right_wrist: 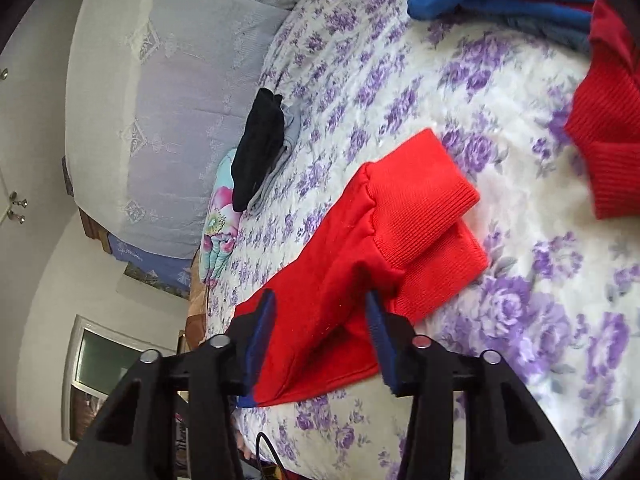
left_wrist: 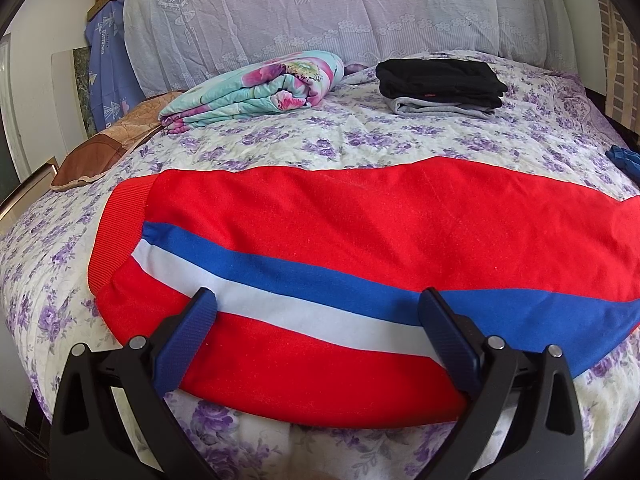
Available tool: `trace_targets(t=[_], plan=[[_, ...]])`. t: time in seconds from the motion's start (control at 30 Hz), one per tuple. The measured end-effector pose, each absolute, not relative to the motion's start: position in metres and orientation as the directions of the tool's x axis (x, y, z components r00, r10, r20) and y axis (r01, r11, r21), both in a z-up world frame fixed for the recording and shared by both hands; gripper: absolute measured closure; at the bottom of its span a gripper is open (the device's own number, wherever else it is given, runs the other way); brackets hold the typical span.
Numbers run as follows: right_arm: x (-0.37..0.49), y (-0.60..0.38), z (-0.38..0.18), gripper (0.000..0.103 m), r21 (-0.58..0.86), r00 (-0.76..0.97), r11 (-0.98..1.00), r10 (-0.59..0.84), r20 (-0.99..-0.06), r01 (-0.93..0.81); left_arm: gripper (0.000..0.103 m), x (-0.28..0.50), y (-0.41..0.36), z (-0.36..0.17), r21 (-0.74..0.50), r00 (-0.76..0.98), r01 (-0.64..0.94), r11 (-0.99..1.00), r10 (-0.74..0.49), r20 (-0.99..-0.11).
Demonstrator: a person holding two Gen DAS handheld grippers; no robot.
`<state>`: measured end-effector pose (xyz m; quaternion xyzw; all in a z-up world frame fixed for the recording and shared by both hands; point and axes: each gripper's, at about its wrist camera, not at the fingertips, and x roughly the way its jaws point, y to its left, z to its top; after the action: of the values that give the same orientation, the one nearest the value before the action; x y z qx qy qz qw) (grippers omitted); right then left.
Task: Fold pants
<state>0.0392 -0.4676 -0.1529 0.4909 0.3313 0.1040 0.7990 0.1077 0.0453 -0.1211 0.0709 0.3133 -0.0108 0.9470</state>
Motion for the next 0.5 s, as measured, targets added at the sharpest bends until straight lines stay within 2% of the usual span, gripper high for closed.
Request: trace_targets(t=[0.07, 0.13, 0.17, 0.37, 0.5], plan=[[0.05, -0.468, -0.161, 0.068, 0.863, 0.749, 0.468, 0.499, -0.435, 0.189, 0.005, 0.107, 0.045, -0.121, 0.128, 0.804, 0.065, 0.99, 0.024, -0.595], [0.054, -0.468, -0.163, 0.088, 0.858, 0.752, 0.471, 0.485, -0.446, 0.205, 0.005, 0.107, 0.045, -0.121, 0.127, 0.804, 0.066, 0.99, 0.023, -0.594], [0.051, -0.467, -0.159, 0.092, 0.849, 0.762, 0.49, 0.468, -0.449, 0.199, 0.005, 0.109, 0.046, -0.121, 0.126, 0.804, 0.068, 0.99, 0.021, -0.594], [0.012, -0.454, -0.121, 0.094, 0.816, 0.814, 0.573, 0.438, -0.382, 0.075, 0.005, 0.109, 0.046, -0.121, 0.125, 0.805, 0.07, 0.99, 0.018, -0.594], [0.001, -0.467, -0.151, 0.091, 0.779, 0.758, 0.597, 0.413, -0.505, 0.194, 0.005, 0.109, 0.045, -0.12, 0.124, 0.805, 0.073, 0.99, 0.015, -0.593]])
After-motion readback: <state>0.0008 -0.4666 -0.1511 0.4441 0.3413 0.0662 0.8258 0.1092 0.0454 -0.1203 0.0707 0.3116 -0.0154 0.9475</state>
